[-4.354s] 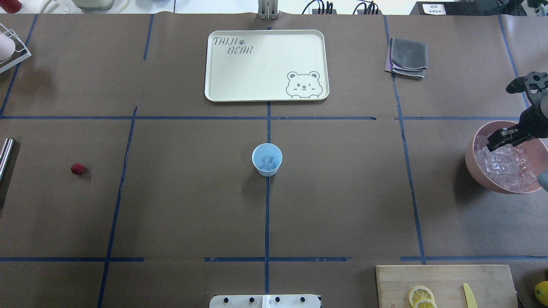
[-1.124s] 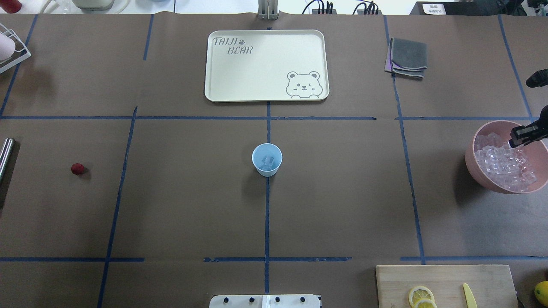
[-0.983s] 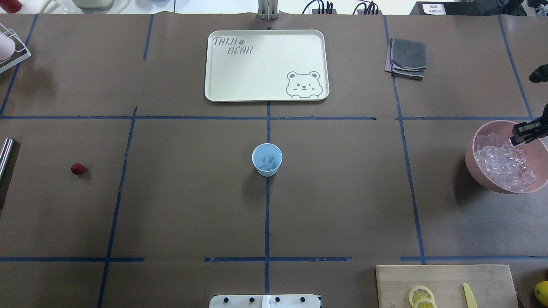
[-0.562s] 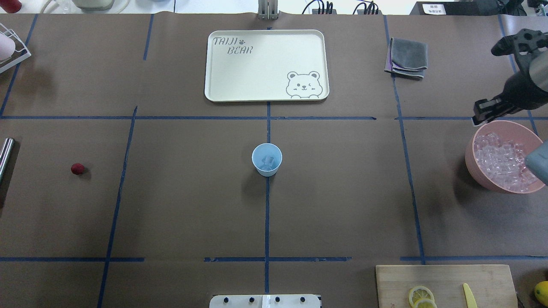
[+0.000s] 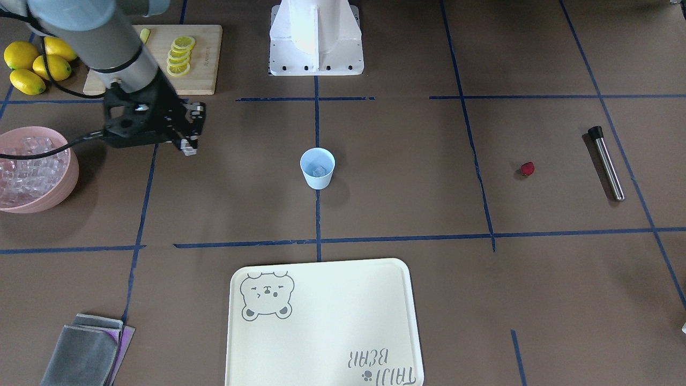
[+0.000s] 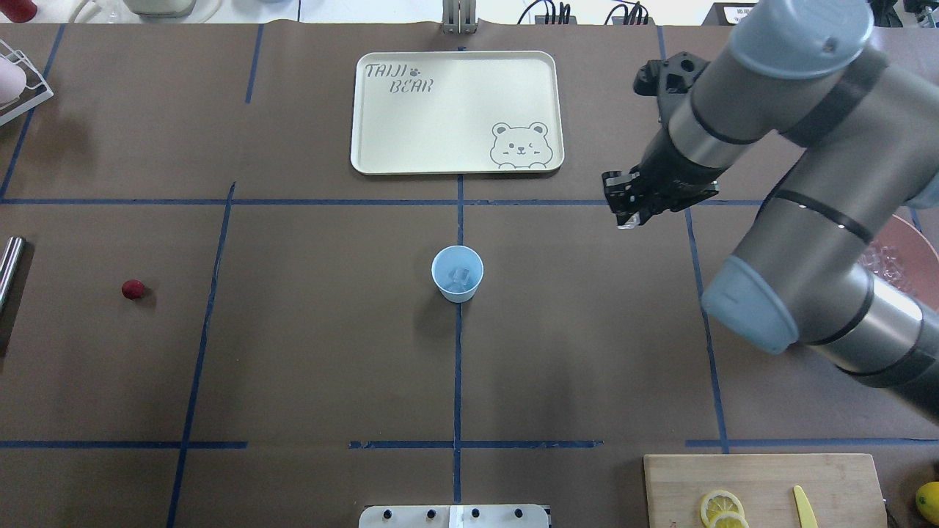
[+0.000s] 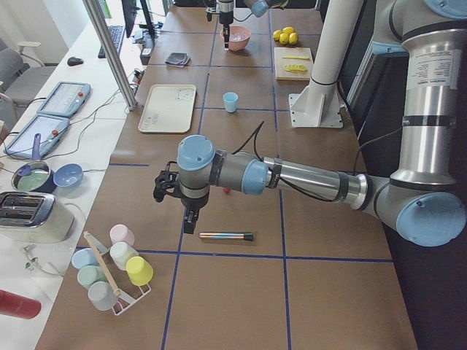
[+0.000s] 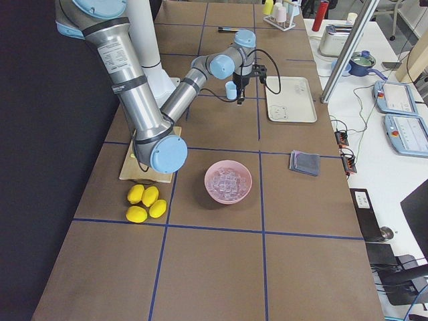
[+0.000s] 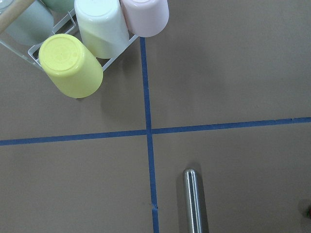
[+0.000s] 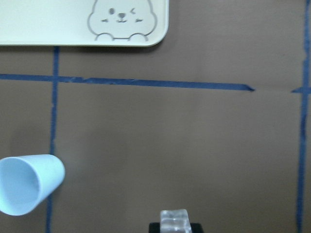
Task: Mash ice and strawberries in cup
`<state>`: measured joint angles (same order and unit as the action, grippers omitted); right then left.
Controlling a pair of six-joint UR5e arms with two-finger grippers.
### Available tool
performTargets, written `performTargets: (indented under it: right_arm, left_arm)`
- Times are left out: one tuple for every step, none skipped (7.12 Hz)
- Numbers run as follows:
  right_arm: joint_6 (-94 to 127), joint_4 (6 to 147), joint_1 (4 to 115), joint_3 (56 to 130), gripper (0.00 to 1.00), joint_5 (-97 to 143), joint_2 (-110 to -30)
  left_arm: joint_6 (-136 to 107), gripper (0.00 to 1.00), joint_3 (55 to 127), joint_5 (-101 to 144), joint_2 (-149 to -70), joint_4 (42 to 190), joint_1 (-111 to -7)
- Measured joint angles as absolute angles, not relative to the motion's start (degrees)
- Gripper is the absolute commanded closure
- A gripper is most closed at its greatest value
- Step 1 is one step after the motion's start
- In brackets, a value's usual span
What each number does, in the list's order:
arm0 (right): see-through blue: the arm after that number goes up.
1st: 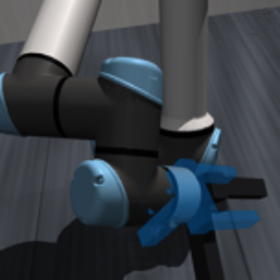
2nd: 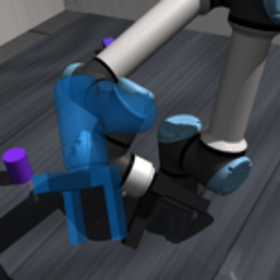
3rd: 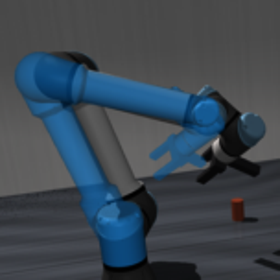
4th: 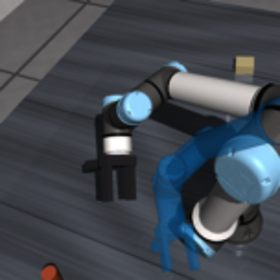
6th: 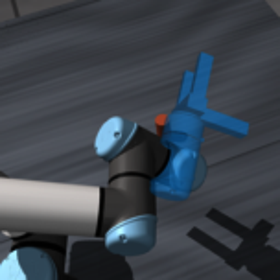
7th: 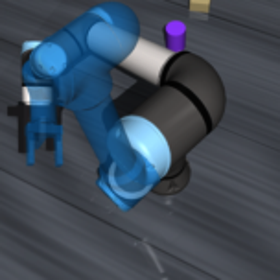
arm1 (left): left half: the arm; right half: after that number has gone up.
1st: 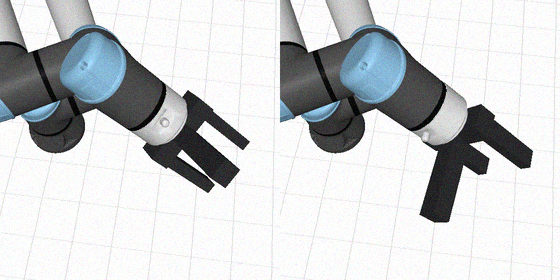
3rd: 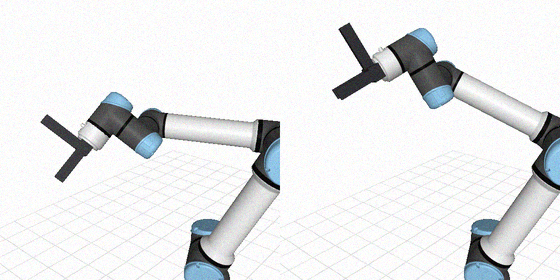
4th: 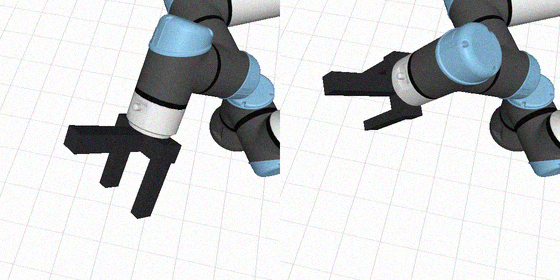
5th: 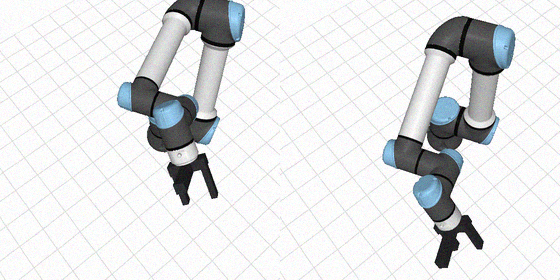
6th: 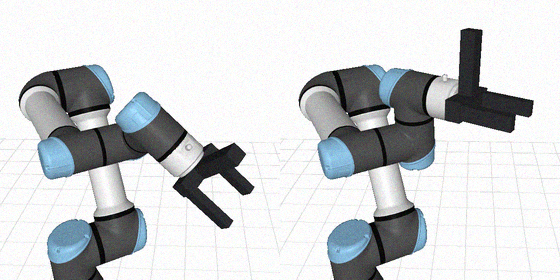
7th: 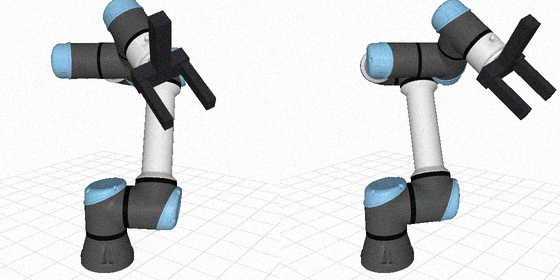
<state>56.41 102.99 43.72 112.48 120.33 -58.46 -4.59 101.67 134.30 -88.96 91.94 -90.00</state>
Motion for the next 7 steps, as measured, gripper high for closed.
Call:
performTargets:
  right_arm:
    - [61.96,103.04,39.3,109.95,1.0,116.64,-53.58]
    - [66.21,102.97,35.55,105.39,1.0,113.25,-48.21]
    - [68.68,102.71,32.83,100.55,1.0,110.54,-43.91]
    - [69.93,102.18,30.94,96.85,1.0,108.42,-41.33]
    - [70.41,101.58,29.99,94.35,0.99,107.26,-39.89]
    - [70.58,101.21,29.51,92.58,0.98,106.73,-38.88]
    - [70.61,101.06,29.29,91.71,0.97,106.29,-38.38]
  left_arm:
    - [-4.58,0.0,101.61,134.3,-88.96,91.94,-90.0]
    - [-4.57,0.0,101.48,134.3,-89.0,91.93,-90.0]
    - [-4.57,0.0,101.33,134.3,-89.02,91.93,-89.98]
    - [-4.57,0.0,101.18,134.3,-89.03,91.95,-89.95]
    - [-4.57,0.0,101.06,134.3,-89.03,91.97,-89.93]
    - [-4.57,0.0,101.02,134.3,-89.03,91.96,-89.92]
    - [-4.57,0.0,101.0,134.3,-89.03,91.96,-89.92]
